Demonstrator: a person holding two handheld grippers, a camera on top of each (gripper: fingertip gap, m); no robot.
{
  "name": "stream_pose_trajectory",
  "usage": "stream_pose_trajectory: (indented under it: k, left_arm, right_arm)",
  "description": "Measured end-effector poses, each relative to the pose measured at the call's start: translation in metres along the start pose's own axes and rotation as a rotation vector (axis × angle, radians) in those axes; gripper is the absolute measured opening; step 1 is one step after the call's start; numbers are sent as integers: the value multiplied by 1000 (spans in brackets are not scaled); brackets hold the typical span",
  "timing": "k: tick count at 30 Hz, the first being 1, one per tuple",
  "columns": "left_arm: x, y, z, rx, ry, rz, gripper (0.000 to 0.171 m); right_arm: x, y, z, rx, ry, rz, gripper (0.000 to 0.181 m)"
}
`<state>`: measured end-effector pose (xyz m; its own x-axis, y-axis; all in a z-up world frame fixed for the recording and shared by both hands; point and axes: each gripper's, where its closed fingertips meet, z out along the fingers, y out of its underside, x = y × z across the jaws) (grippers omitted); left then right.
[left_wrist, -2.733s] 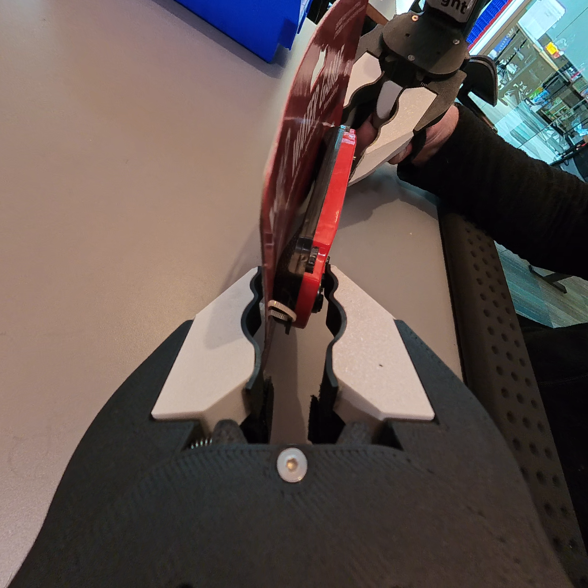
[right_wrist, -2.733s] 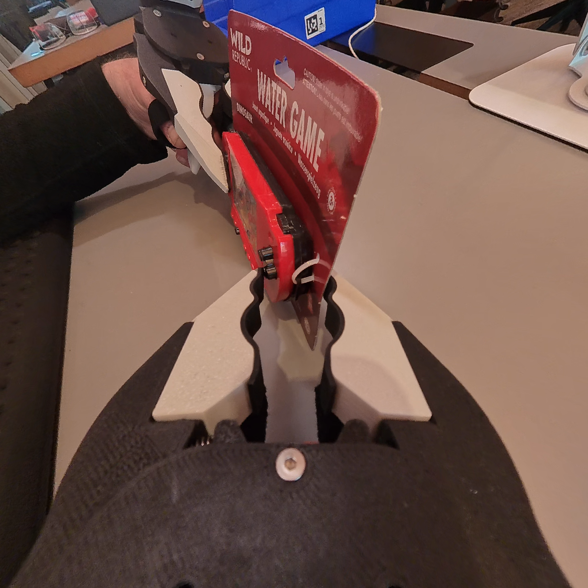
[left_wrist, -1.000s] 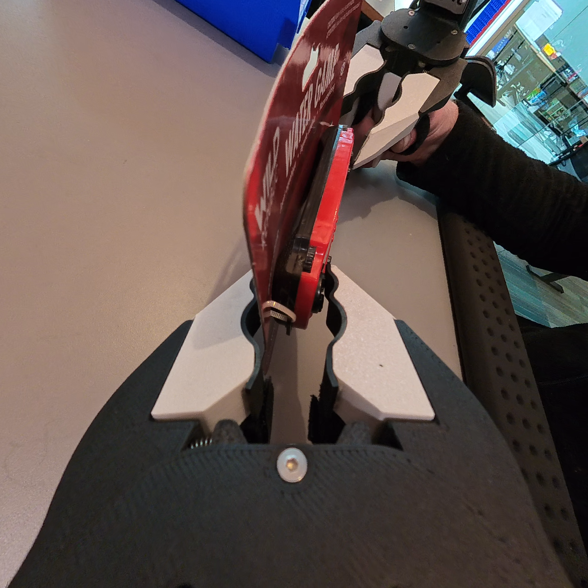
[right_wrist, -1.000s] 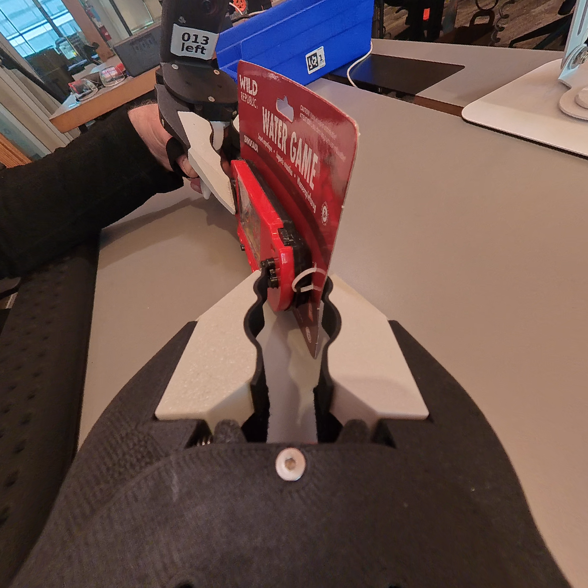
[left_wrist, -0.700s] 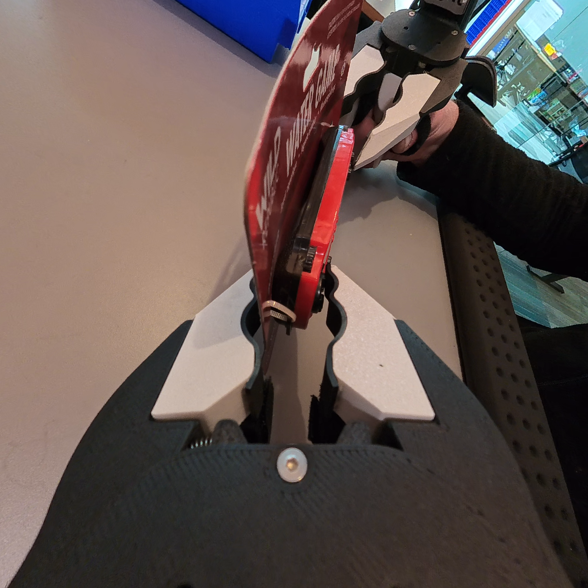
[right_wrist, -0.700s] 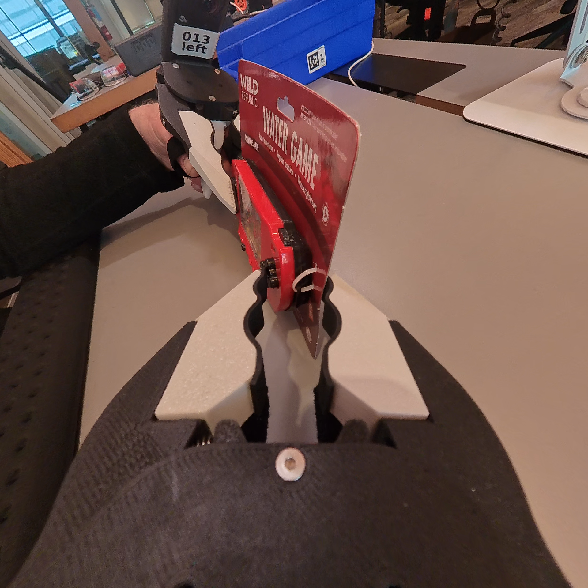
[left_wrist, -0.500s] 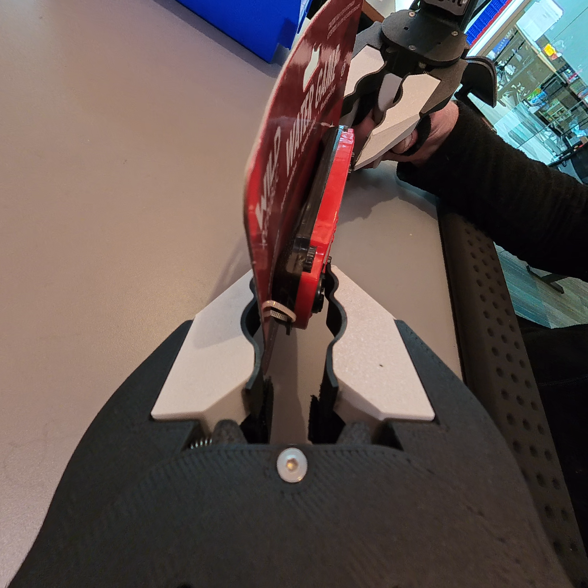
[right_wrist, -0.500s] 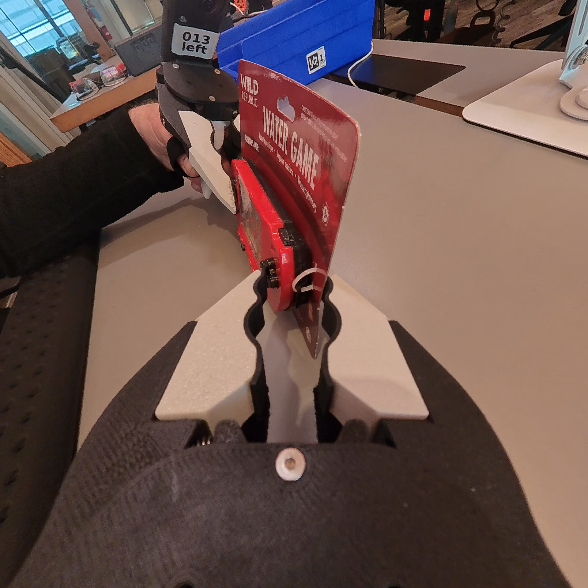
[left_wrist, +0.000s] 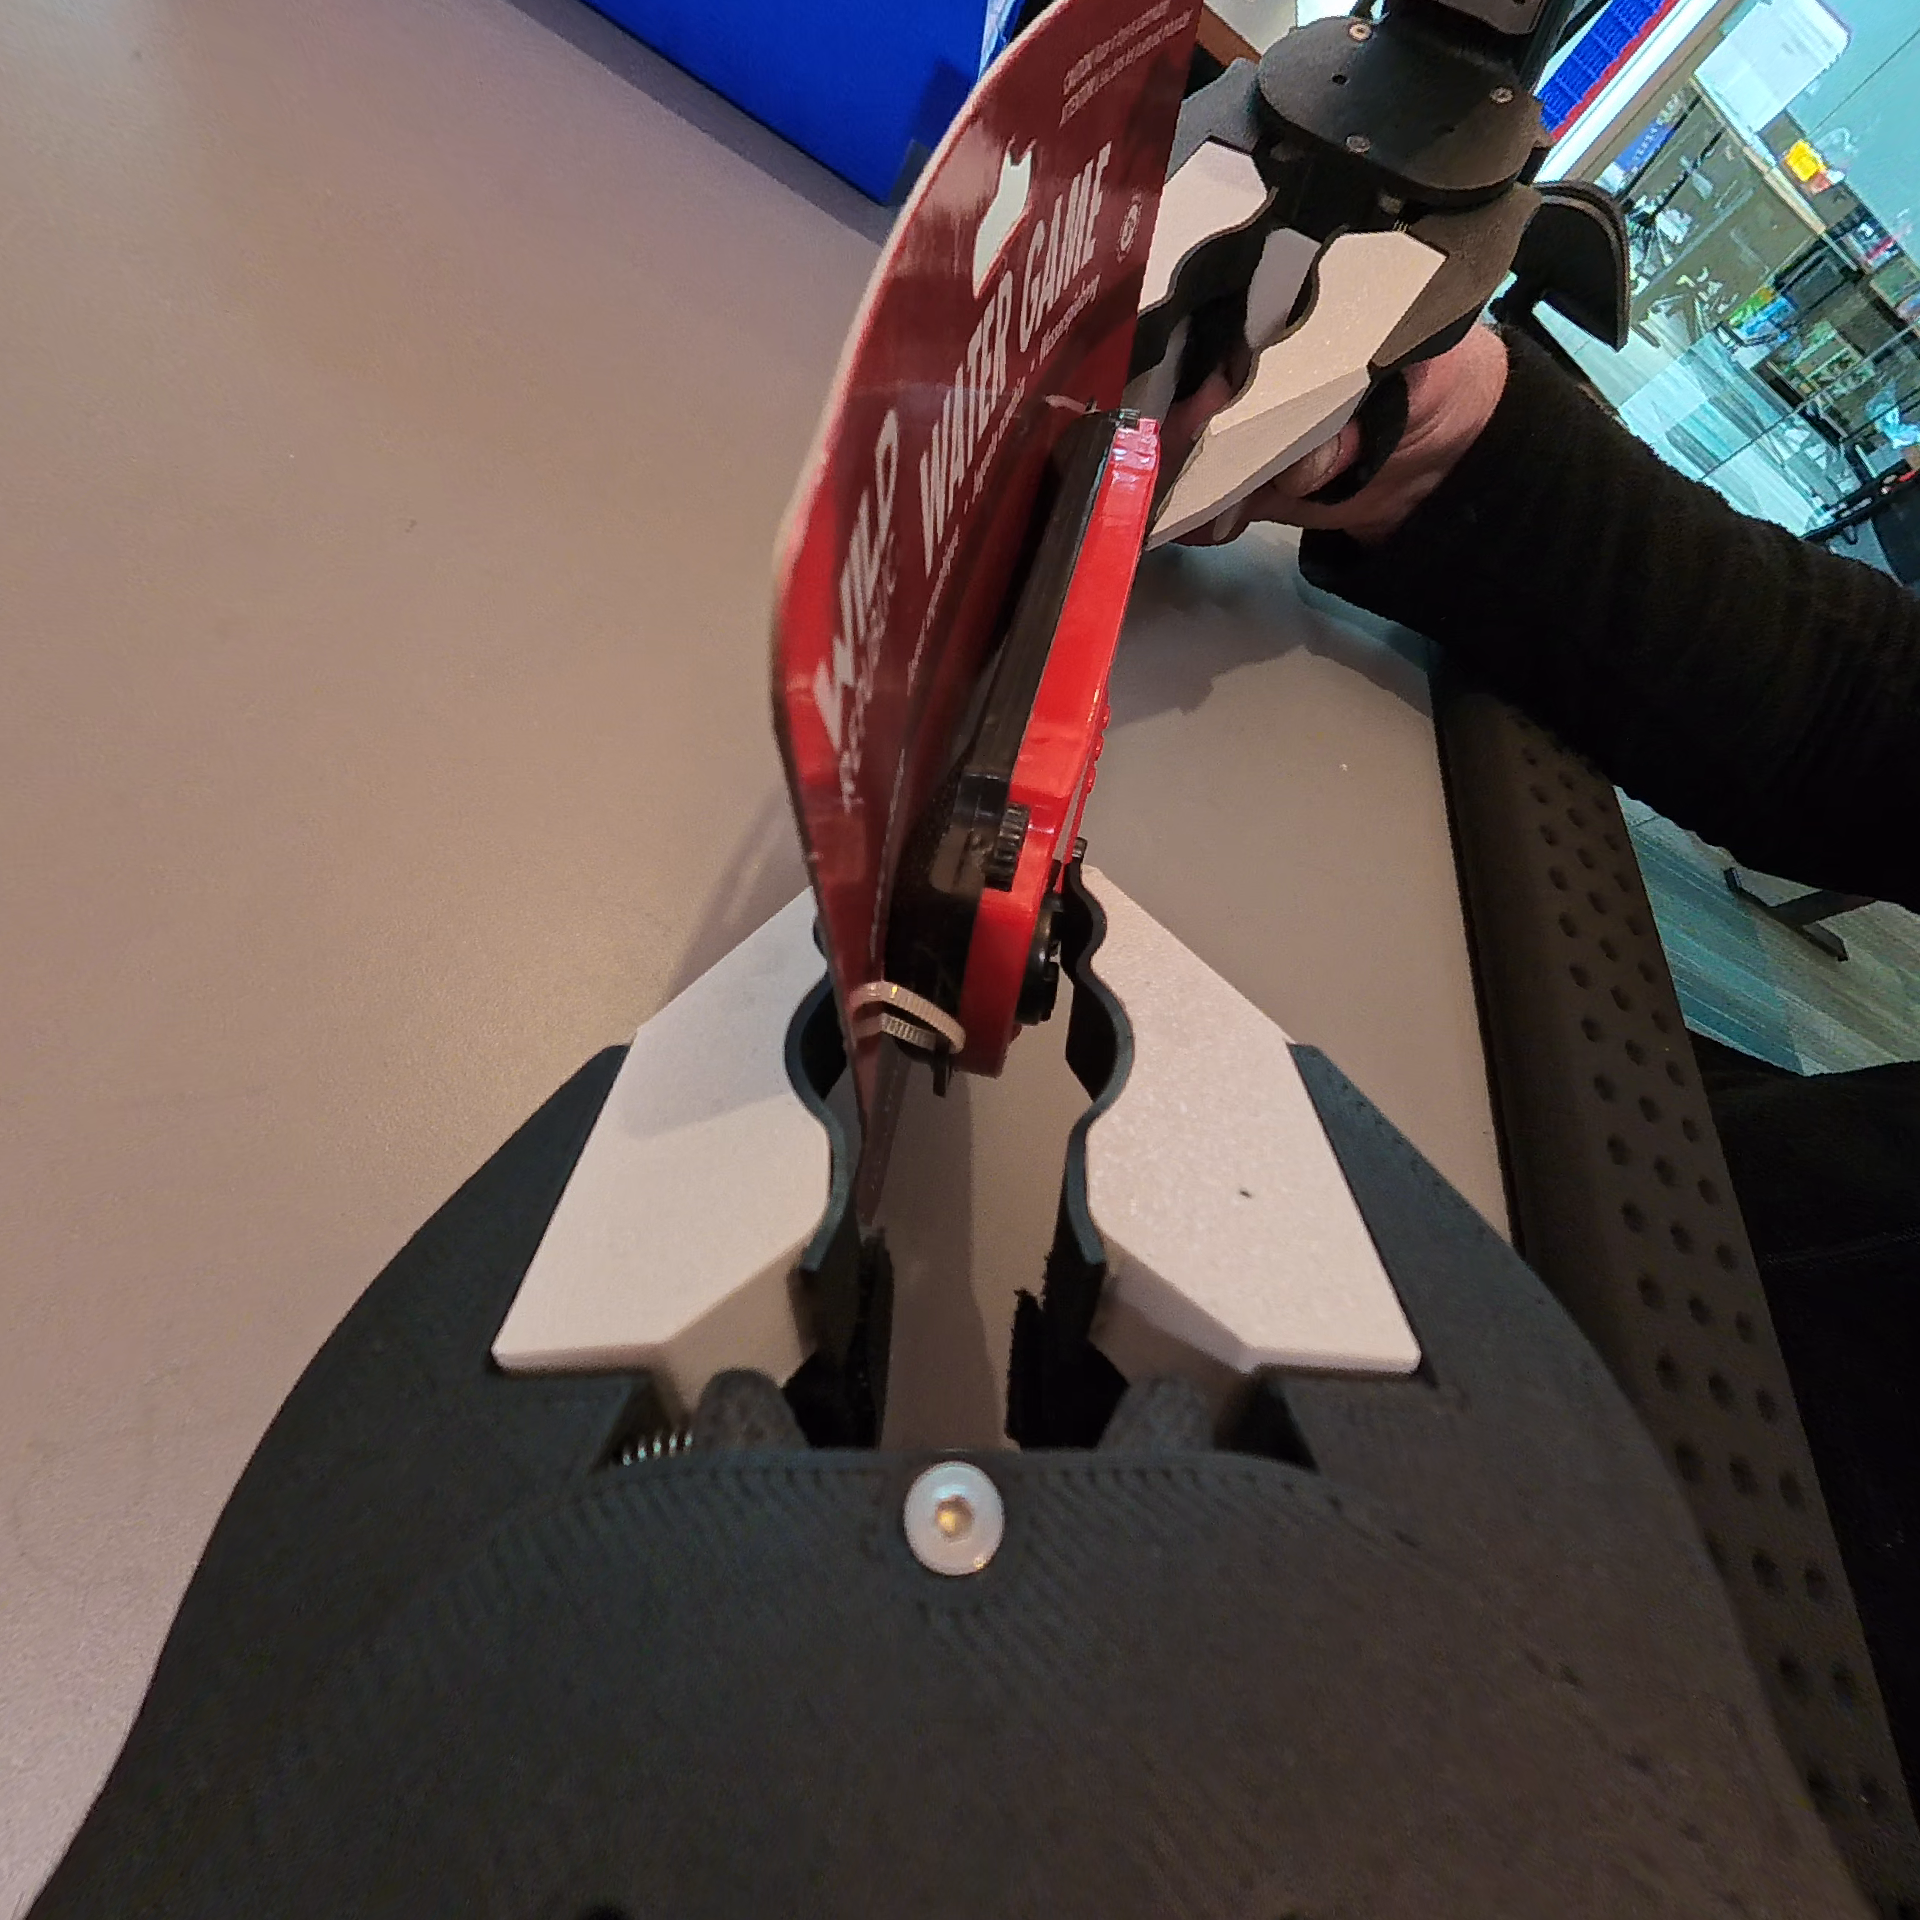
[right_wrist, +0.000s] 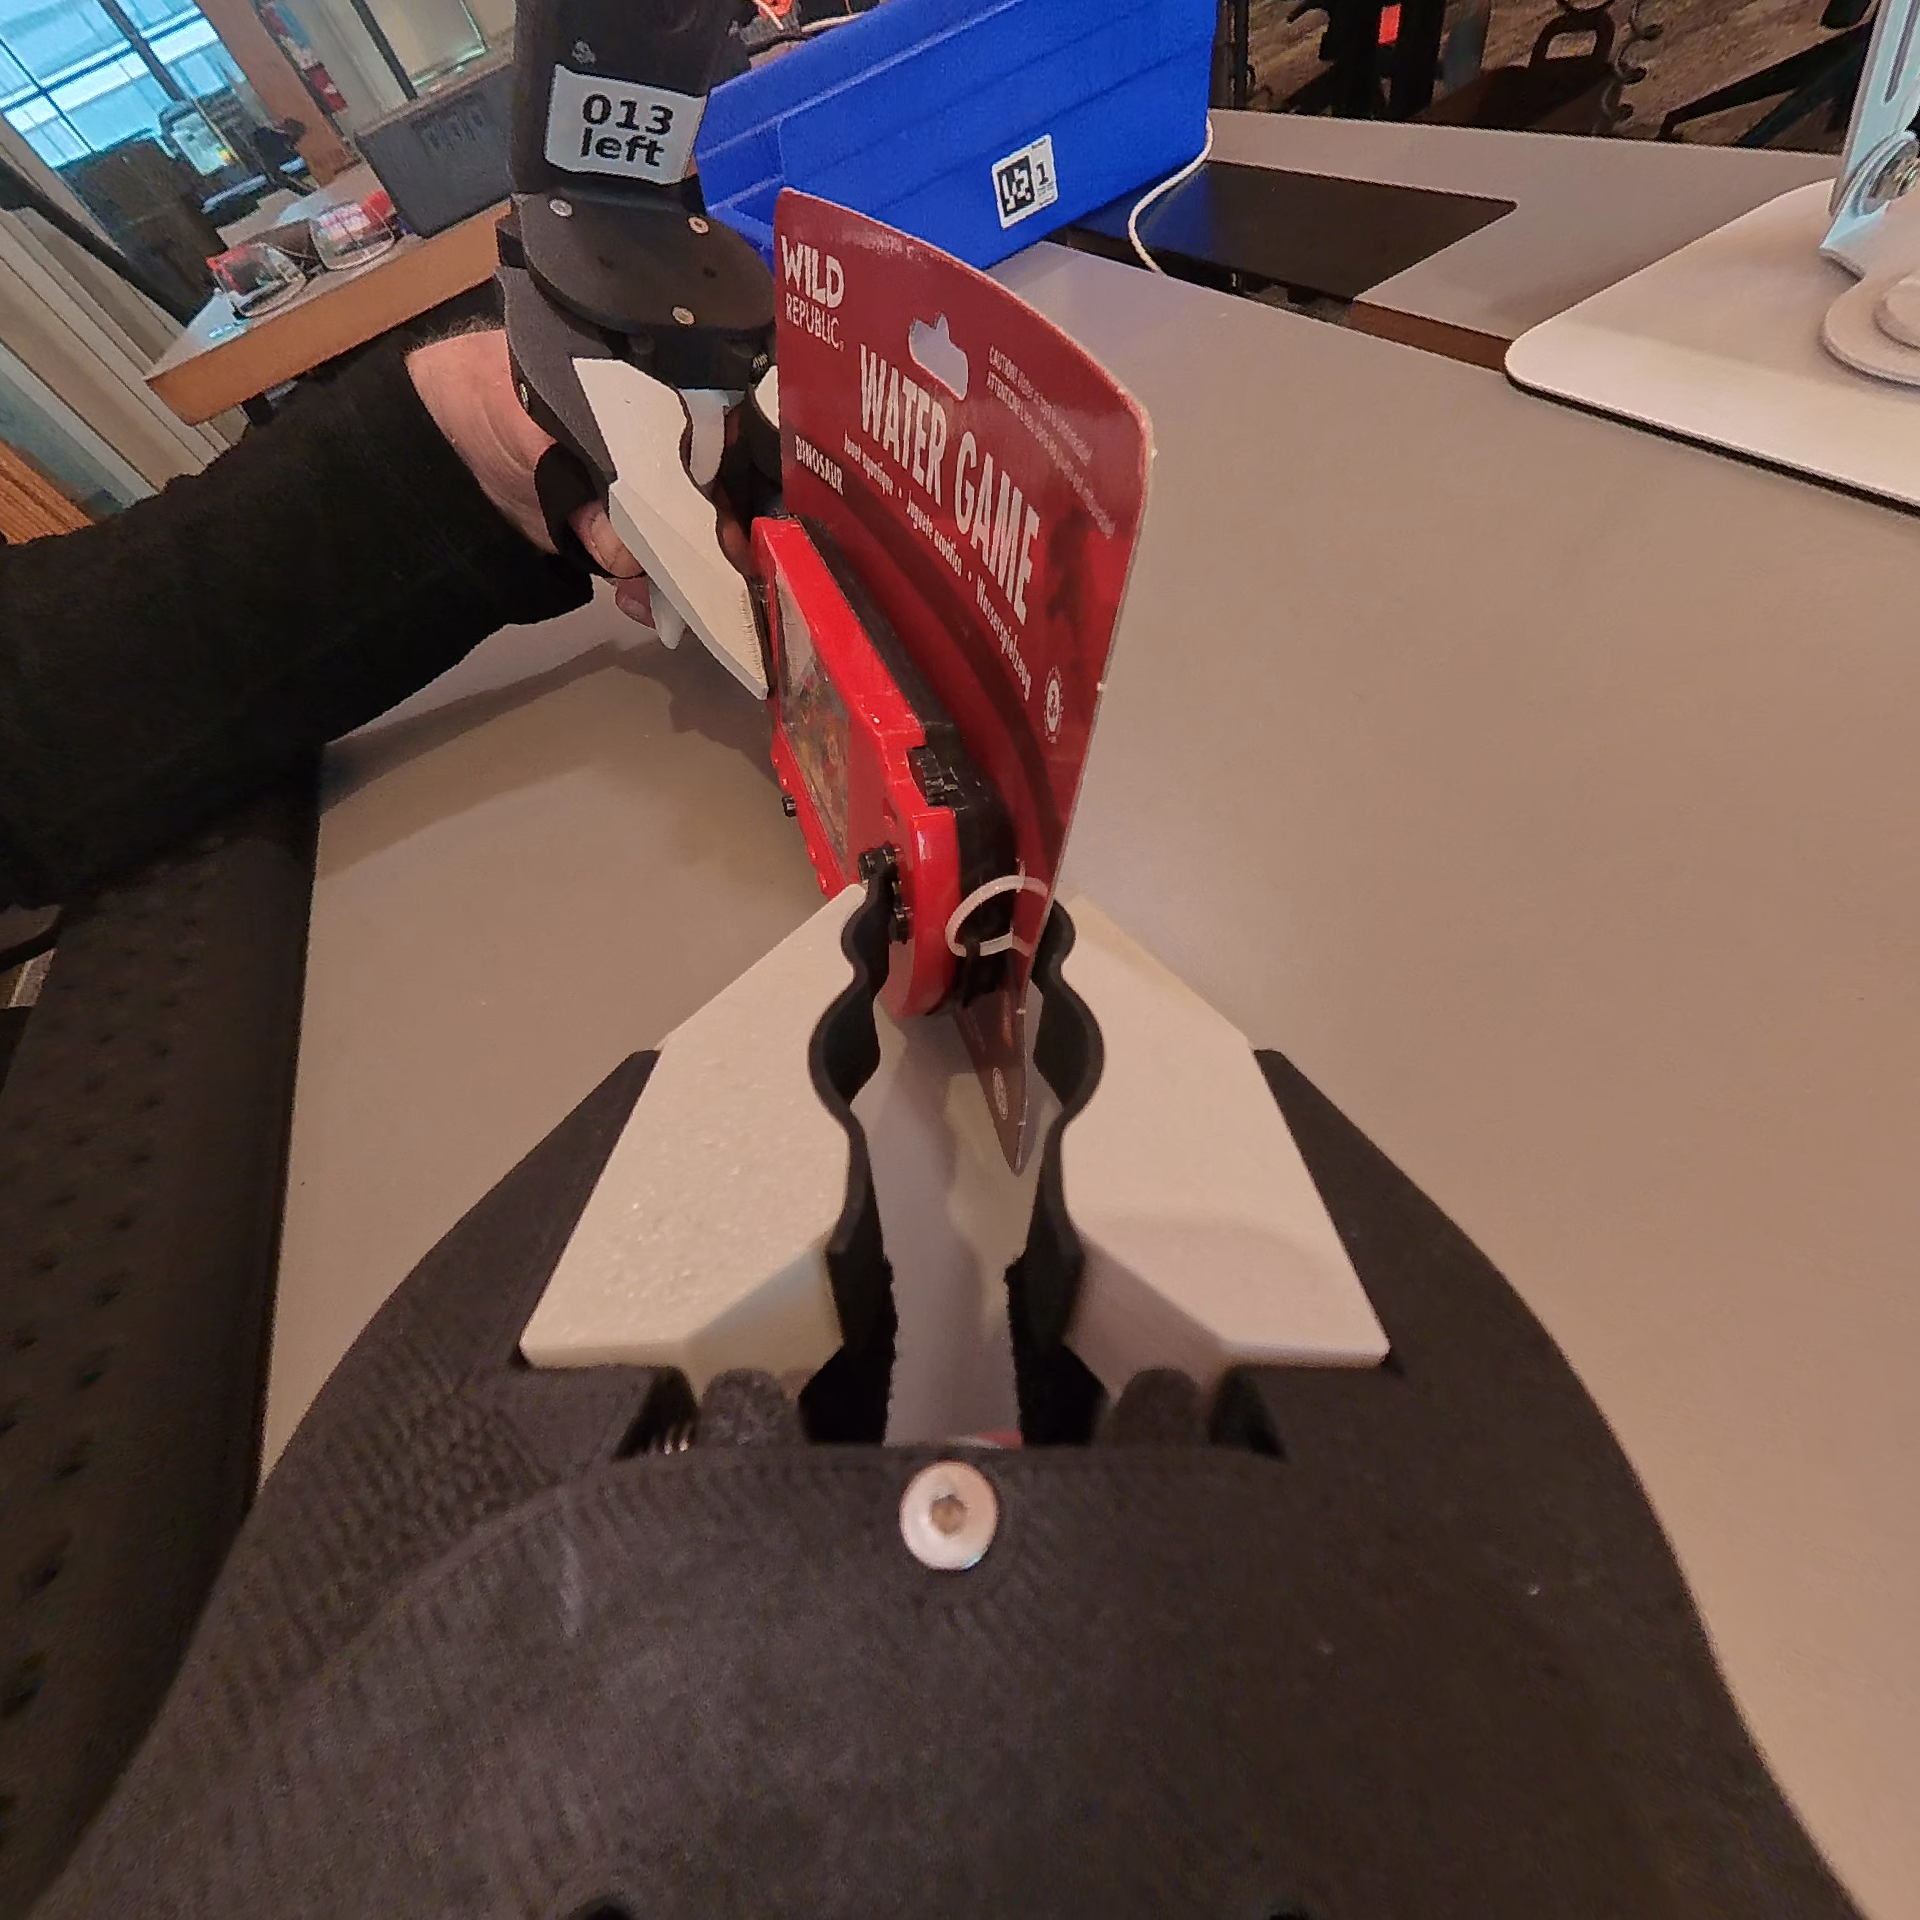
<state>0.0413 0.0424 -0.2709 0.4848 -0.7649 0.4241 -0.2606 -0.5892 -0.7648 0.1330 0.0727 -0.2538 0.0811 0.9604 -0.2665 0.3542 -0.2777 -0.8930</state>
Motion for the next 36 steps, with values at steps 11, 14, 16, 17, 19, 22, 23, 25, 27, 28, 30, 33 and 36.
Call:
stream_pose_trajectory:
  k: [11, 14, 16, 17, 19, 22, 23, 25, 27, 28, 30, 33, 36]
  left_arm:
    - [0, 0, 0, -1, 0, 0, 37]
    - [0, 0, 0, -1, -1, 1, 37]
    - [0, 1, 0, -2, -1, 1, 37]
    - [0, 1, 0, -3, -2, 2, 37]
    - [0, 1, 0, -2, 0, 1, 37]
    - [0, 1, 0, -2, -1, 1, 37]
    - [0, 1, 0, -2, -2, 1, 37]
    - [0, 1, 0, -2, -2, 0, 37]
    - [0, 1, 0, -2, -2, -1, 37]
    - [0, 1, 0, -2, -2, -1, 37]
    - [-1, 1, 0, -3, -7, -1, 38]
    - [-2, 1, 0, -4, -11, -2, 39]
    - [-1, 1, 0, -5, -15, 2, 39]
  right_arm:
    - [0, 0, 0, -2, -3, -3, 23]
    - [0, 0, 0, 7, -10, 10, 26]
    - [0, 1, 1, 9, -10, 11, 28]
    - [0, 1, 1, 8, -9, 10, 28]
    - [0, 1, 1, 8, -12, 11, 29]
    - [0, 0, 1, 9, -12, 12, 29]
    - [0, 1, 1, 10, -12, 12, 29]
    - [0, 0, 1, 11, -12, 13, 30]
    - [0, 0, 1, 11, -13, 11, 30]
    - [0, 0, 0, 8, -12, 5, 28]
    - [0, 0, 0, -6, 3, -10, 25]
    - [0, 0, 0, -4, -1, 0, 23]
    - [0, 0, 0, -4, -4, 1, 23]
